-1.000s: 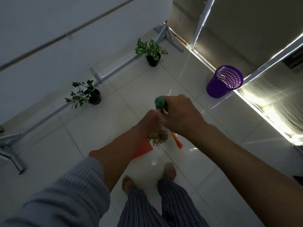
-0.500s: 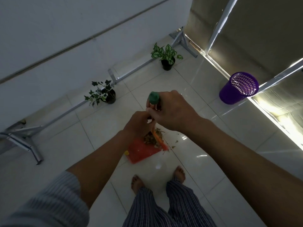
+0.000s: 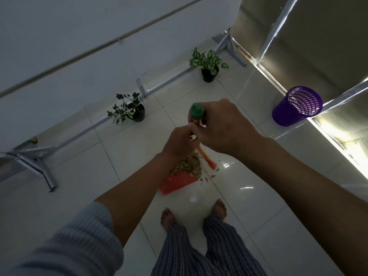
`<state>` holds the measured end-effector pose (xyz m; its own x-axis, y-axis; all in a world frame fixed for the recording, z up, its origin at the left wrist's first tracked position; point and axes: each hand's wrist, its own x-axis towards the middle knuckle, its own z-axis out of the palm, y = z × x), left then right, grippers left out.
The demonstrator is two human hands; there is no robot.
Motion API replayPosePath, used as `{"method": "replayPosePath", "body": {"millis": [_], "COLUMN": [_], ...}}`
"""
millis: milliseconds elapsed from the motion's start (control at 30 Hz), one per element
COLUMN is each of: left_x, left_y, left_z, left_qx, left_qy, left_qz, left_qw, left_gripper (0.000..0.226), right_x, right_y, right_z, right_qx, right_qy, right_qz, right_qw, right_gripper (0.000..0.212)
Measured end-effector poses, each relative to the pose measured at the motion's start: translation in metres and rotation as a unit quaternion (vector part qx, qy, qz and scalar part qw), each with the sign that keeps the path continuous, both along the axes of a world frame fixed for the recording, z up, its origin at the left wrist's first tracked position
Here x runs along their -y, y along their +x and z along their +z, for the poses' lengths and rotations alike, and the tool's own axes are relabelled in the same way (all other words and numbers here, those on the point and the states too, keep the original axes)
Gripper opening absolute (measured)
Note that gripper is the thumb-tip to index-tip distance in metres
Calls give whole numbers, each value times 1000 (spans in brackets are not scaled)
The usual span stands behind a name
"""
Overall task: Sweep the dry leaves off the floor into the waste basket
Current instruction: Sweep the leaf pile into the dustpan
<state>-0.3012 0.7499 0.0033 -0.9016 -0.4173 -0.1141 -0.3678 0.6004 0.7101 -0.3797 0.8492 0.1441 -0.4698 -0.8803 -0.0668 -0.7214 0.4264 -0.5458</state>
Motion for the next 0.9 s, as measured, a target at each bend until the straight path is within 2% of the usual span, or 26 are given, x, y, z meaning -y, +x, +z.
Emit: {"method": "replayPosePath", "body": {"millis": [100,200,400,500,567,633,767,900], "left_x": [-10,-25,-23,-13,-3,9,25,35], "left_y": [-15,-16,12,25,32,39,56,72], "left_z": [-23,-24,-38,-33,-22,-11,-2,0], "left_qx": [29,96,149,140,133,99,45,20], "left_qy": [37,50,59,34,-8,-38,-47,-42], "left_qz": [24,6,-9,-18,-24,-25,-2,9], "left_qw": [999,994,987,989,991,994,998,999], "left_gripper": [39,21,18,30,17,15,22,6], "right_x": [-11,-22,-25,-14,-5,4,18,25], "right_y": [-4,1,11,15,18,21,30,37], "right_z": [-16,-38,-62,-55,-46,-37,-22,-14], "right_qx": [8,30,71,83,86,88,90,78], "right_qy": [25,44,38,30,24,16,2,-8], "right_qz": [-4,-9,-7,2,8,17,28,25], "right_qw": [1000,999,997,996,996,996,996,997], "right_gripper": [7,8,6,5,5,5,3,4]}}
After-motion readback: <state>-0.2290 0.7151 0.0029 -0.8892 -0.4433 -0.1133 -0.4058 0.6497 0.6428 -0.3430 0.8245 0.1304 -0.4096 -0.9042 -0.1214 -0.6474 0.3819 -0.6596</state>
